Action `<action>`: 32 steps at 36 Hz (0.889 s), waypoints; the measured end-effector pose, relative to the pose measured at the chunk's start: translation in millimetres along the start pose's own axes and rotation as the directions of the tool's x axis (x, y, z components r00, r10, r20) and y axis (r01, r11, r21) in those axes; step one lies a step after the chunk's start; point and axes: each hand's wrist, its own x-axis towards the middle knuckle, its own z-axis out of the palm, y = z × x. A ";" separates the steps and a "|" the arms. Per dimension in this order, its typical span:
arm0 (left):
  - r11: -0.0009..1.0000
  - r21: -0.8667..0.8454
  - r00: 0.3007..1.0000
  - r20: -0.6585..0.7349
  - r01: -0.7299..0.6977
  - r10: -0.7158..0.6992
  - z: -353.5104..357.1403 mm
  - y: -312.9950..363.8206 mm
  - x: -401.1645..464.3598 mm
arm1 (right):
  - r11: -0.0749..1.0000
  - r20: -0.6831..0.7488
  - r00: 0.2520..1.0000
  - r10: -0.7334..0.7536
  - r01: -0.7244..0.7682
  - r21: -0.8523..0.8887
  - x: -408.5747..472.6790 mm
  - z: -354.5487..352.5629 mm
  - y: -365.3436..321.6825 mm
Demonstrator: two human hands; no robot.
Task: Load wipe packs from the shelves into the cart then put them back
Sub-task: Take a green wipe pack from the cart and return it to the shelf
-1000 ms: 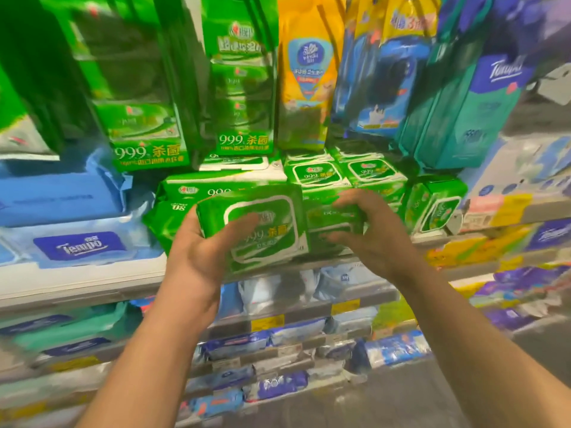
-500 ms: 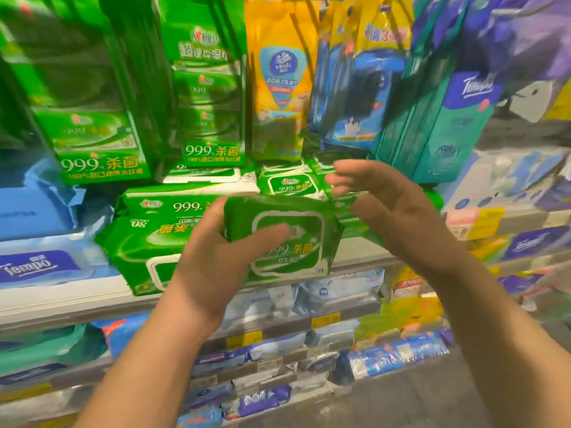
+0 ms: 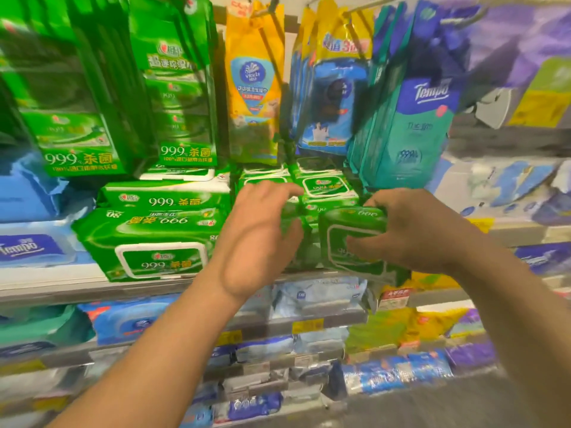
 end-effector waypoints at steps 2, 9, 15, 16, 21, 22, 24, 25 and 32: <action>0.998 0.058 0.991 0.132 -0.005 -0.003 9.4 -2.2 -1.6 | 0.998 0.001 0.999 0.044 -0.043 -0.039 1.5 4.7 2.3; 0.963 0.259 0.950 0.274 0.081 -0.153 32.4 -6.2 -13.9 | 0.977 0.014 0.999 0.035 -0.032 -0.212 10.9 28.1 -11.8; 0.963 0.221 0.956 0.215 0.151 -0.199 36.6 -5.6 -16.3 | 0.986 0.068 0.997 0.036 -0.024 -0.164 26.4 41.4 -11.9; 0.960 0.222 0.952 0.217 0.170 -0.218 36.9 -4.4 -15.3 | 0.988 0.074 0.997 0.035 -0.023 -0.155 28.3 43.9 -10.3; 0.947 0.229 0.937 0.218 0.224 -0.275 38.6 -0.9 -12.7 | 0.978 0.059 0.998 0.022 -0.009 -0.209 37.2 62.7 -1.0; 0.945 0.234 0.934 0.222 0.227 -0.280 38.7 -0.8 -13.2 | 0.979 0.044 0.999 0.013 -0.004 -0.206 38.1 67.2 0.4; 0.944 0.244 0.935 0.224 0.221 -0.276 39.1 -0.4 -13.7 | 0.983 0.028 1.000 -0.001 0.006 -0.183 38.7 74.1 3.0; 0.943 0.250 0.934 0.226 0.219 -0.276 39.0 -0.3 -14.0 | 0.986 0.032 0.999 -0.003 0.009 -0.169 38.2 76.1 3.4; 0.935 0.296 0.926 0.258 0.194 -0.274 33.7 6.6 -12.7 | 0.985 0.022 0.999 -0.037 0.040 -0.166 32.2 78.4 2.0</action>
